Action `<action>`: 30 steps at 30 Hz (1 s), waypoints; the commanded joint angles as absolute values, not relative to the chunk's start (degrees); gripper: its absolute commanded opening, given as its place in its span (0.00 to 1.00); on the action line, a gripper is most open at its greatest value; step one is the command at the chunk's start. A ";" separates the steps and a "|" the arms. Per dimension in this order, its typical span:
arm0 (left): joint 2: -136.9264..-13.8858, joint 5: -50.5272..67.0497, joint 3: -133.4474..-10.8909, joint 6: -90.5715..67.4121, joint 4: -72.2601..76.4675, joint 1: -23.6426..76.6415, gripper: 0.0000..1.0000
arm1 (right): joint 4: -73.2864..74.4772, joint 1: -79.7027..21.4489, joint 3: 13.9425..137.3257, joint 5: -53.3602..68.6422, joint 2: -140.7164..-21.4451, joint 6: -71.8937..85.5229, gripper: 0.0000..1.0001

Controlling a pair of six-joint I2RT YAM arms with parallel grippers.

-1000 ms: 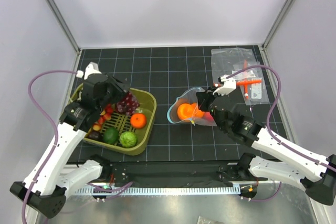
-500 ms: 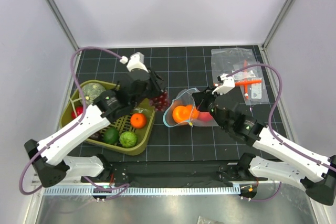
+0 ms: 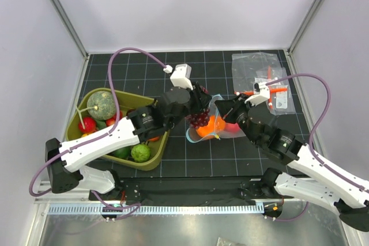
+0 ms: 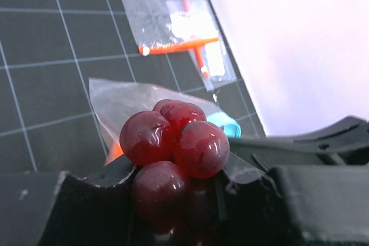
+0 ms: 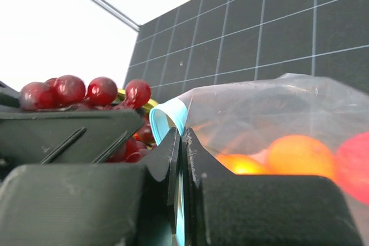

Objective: Place the food in the zip-top bag and seal the zipper
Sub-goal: Place the fake fruit in the zipper food storage bag.

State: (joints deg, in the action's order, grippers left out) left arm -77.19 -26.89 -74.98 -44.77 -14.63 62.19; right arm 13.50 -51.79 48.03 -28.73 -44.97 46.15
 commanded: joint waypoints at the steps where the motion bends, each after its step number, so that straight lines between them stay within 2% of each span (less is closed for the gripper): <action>1: -76.82 -30.85 -74.10 -42.36 -5.81 62.31 0.00 | 11.86 -51.86 49.22 -27.86 -43.59 50.35 0.04; 7: -73.31 -32.70 -70.32 -38.68 -1.24 63.37 0.00 | 12.66 -51.77 48.96 -30.58 -44.65 50.54 0.03; 17: -69.88 -28.04 -64.78 -31.20 7.55 66.71 0.00 | 12.39 -51.59 48.78 -31.82 -45.79 49.66 0.03; 30: -68.47 -28.39 -62.32 -28.22 11.16 68.46 0.00 | 12.30 -50.80 48.60 -31.82 -46.58 49.22 0.03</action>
